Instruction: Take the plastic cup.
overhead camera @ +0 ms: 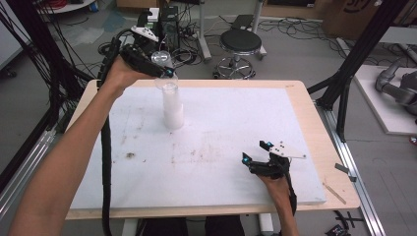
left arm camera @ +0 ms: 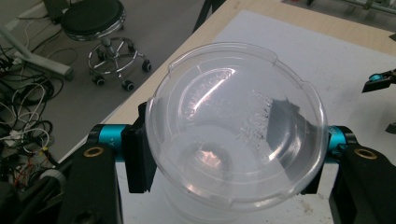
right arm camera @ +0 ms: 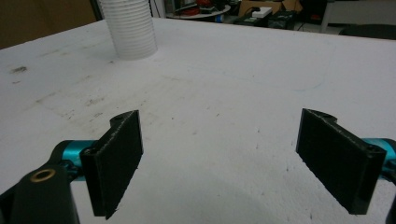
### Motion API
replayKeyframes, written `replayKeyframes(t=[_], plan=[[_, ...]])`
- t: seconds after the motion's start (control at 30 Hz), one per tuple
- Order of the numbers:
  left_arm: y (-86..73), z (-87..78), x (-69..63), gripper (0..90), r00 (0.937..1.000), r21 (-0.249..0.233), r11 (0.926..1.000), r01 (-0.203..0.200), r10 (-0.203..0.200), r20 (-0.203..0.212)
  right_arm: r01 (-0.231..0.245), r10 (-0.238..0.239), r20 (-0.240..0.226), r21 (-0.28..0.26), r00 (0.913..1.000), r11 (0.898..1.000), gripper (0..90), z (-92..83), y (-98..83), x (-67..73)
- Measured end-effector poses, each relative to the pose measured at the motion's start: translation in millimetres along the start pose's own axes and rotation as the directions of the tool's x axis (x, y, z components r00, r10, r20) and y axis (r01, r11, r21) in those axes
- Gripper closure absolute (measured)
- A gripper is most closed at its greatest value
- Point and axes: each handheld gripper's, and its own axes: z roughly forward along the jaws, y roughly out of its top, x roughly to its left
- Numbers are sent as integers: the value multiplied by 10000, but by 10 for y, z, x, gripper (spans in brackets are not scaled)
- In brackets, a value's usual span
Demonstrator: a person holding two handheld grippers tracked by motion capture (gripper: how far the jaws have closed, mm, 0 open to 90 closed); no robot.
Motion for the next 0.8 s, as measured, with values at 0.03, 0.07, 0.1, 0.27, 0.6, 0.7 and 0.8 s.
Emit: replayKeyframes(t=[0.03,0.07,0.1,0.27,0.6,0.7,0.8], plan=[[-24,-34,-32,374,10000,-72,10000,-58,59,30,-19,19,-16,29,10000,10000,147,3,1,-2],[-59,-73,-81,374,9999,-139,9998,-108,110,111,-55,55,6,45,10000,10000,147,6,2,-3],[-59,-73,-81,374,9999,-139,9998,-108,110,111,-55,55,6,45,10000,10000,147,6,2,-3],[-212,-326,-320,374,9979,-670,9967,-460,490,434,-124,124,4,151,9999,9998,147,11,6,-8],[-509,-569,-656,374,9857,-1701,9815,-879,1104,1277,-98,100,-83,221,9999,9997,147,18,9,-6],[-614,-562,-742,374,9791,-1966,9765,-887,1218,1629,46,-44,-90,177,9999,9998,147,14,6,-1],[-719,-543,-821,373,9718,-2411,9671,-817,1310,1961,54,-52,-74,213,10000,9998,147,16,8,6]])
